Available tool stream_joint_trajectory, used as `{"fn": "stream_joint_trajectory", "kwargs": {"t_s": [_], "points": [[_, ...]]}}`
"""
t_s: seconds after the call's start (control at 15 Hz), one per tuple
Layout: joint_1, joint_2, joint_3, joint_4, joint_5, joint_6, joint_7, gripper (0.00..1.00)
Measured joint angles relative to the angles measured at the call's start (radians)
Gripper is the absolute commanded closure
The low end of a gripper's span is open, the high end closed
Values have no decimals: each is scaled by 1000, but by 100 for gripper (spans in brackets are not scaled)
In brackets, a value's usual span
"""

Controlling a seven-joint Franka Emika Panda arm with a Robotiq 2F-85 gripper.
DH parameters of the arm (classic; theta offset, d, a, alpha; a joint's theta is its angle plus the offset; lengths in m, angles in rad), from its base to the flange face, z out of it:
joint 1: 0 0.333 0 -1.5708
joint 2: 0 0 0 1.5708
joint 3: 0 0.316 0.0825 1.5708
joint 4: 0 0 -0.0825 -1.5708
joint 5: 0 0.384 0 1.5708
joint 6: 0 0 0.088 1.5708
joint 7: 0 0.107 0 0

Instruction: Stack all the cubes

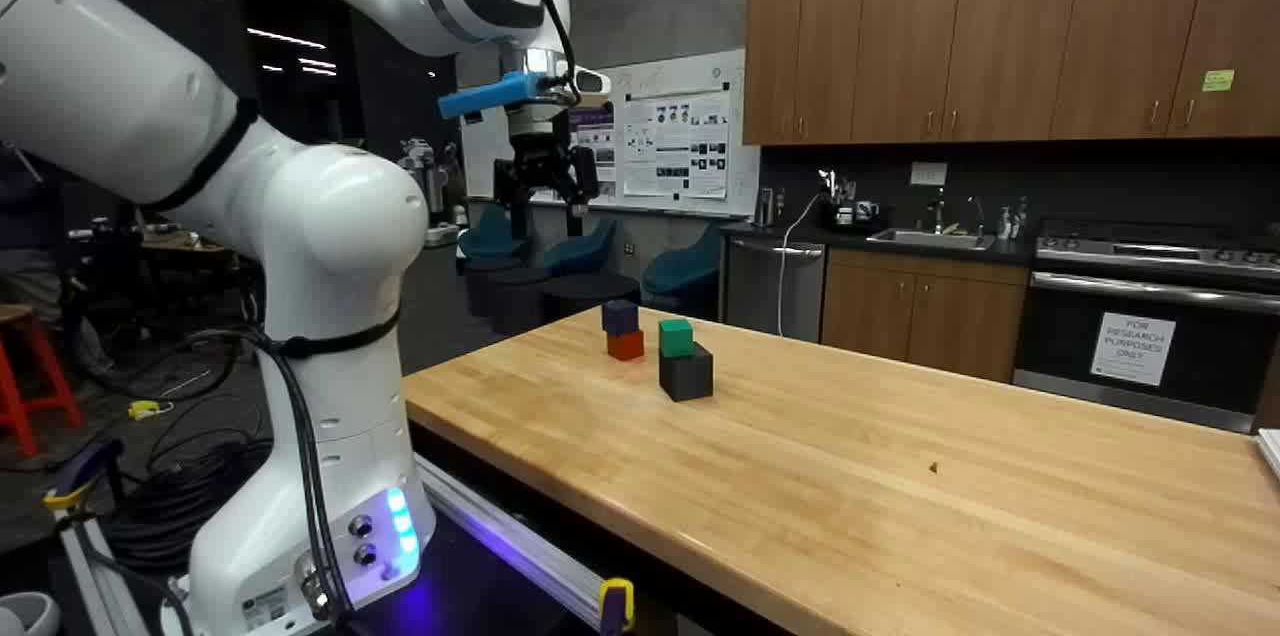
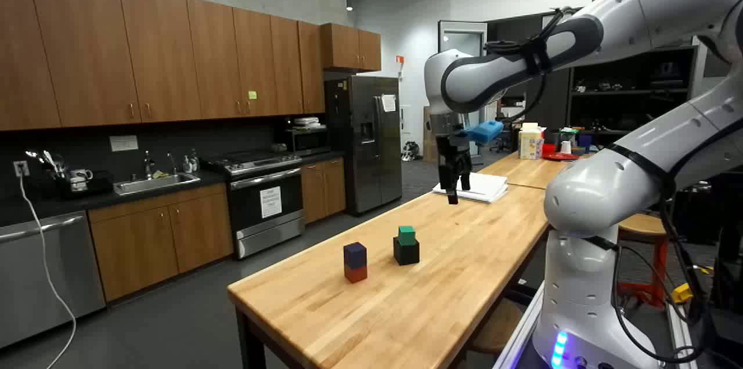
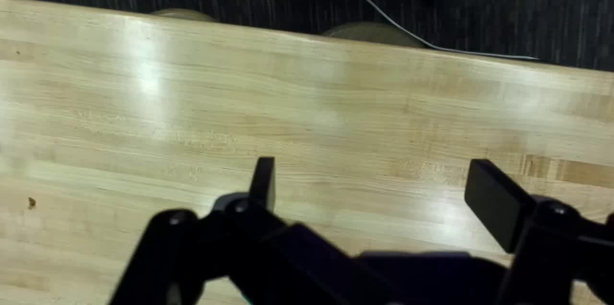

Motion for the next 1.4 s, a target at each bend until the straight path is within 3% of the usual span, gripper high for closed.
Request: {"fn": "stream_joint_trajectory", "kwargs": {"t_s": [0.73, 1.4], "points": [[0, 13, 0, 1, 0, 21, 10, 0], [-15, 180, 1, 32, 0, 216, 144, 0]]}}
